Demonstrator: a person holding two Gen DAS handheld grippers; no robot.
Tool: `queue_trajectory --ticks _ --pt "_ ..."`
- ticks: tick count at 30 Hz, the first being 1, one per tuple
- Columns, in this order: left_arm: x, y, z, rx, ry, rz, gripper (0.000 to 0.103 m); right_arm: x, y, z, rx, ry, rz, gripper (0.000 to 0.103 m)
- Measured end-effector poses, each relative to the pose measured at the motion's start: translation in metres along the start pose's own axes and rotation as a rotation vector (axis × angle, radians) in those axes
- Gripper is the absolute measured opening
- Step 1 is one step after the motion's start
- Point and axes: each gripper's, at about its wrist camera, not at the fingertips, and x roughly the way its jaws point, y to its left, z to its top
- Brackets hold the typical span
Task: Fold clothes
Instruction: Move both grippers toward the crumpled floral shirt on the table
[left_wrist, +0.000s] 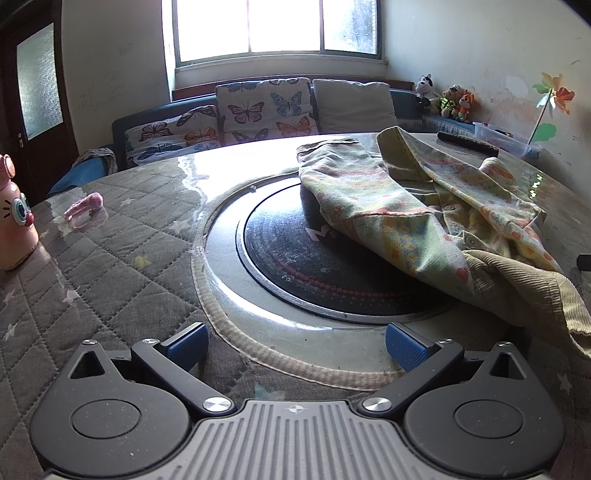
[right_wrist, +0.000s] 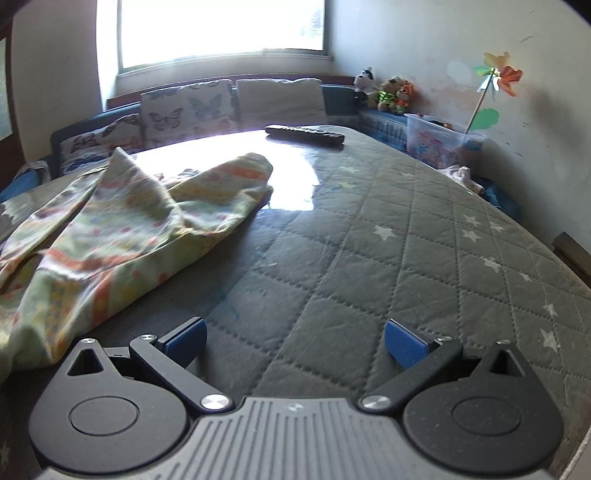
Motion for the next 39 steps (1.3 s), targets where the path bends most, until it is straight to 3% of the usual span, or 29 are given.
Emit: queue_trajectory --ticks 5,15,39 --pt "-0.003 -0.006 -0.001 -0.008 -0.002 0.024 0.103 -0.003 0.010 -0.002 -0.023 0.005 -0.029 0.103" --pt "-0.014 -0.030 -0.003 -0.007 0.015 0.066 0.103 -0.021 0.010 -0.015 -0.066 0.024 0.092 0.103" --pt "-0.028 -0.060 0.000 0.038 0.020 0.026 0.103 -0.042 0.046 -0.022 -0.182 0.027 0.226 0.103"
